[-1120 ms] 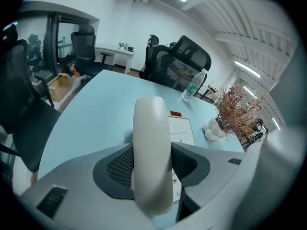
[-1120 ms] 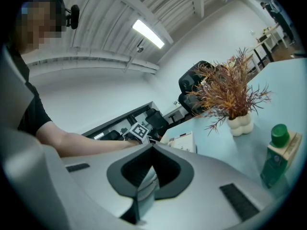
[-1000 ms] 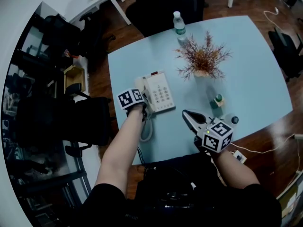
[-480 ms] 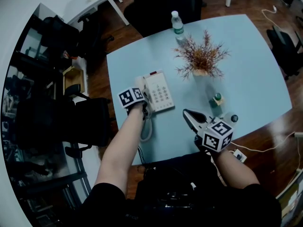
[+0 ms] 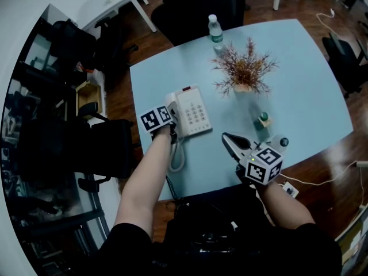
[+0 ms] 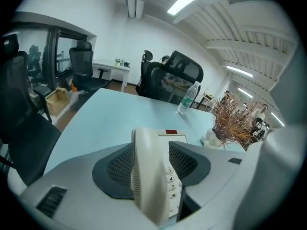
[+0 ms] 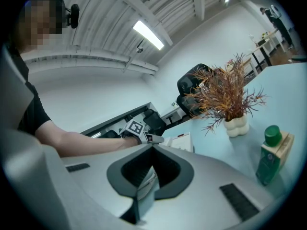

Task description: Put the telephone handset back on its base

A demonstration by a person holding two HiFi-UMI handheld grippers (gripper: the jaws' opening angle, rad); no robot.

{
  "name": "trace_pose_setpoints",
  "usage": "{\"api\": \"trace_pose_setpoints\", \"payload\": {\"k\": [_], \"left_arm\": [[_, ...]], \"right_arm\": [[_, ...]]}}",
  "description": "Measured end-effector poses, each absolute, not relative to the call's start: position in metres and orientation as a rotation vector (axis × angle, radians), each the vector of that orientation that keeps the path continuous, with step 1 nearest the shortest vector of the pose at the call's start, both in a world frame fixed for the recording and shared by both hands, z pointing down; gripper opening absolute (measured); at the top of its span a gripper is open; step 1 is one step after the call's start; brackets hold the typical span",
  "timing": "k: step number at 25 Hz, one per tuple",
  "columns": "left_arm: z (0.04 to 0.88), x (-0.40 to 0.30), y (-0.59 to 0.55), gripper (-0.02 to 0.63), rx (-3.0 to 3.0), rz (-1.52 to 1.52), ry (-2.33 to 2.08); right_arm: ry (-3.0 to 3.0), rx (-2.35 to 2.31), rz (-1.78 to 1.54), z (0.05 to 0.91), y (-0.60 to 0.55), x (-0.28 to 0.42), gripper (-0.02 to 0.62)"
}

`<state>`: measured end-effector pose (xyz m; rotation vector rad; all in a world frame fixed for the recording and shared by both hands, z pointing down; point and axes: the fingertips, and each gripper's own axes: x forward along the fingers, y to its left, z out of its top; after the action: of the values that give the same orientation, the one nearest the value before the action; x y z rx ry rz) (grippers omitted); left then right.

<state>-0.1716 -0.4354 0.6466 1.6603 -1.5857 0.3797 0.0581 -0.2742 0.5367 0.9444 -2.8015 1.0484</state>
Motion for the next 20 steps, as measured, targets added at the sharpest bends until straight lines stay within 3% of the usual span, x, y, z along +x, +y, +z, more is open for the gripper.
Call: {"api": "trace_pose_setpoints", "payload": {"k": [6,7,8,9,20], "left_arm": [[0.620,-0.178,-0.417,0.199,1.737,0.288,-1.586],[0.615,-0.179,-0.411,0.144,1.746,0.280,-1.590],[0.611,-0.180,-0.405,0.020,1.757,0.271,-1.588],[0.606,-0.180,-0.397,0.000,1.774,0.266,-1.576],[0.549,-0.161,-0.241,0.000,1.955,0.111,-1.454]], "right_arm": [[-2.816,0.901,1.021,0.530,-0.267,0.044,0.015],[-2.819,0.893,1.018,0.528,-0.265,0.041,0.015],[-2.824,0.884,1.013,0.527,-0.263,0.039,0.015],[-2.828,0.874,1.006,0.526,-0.261,0.037,0.015],[-2.858,0.825,0.961,0.514,-0.232,0.028,0.015]]}}
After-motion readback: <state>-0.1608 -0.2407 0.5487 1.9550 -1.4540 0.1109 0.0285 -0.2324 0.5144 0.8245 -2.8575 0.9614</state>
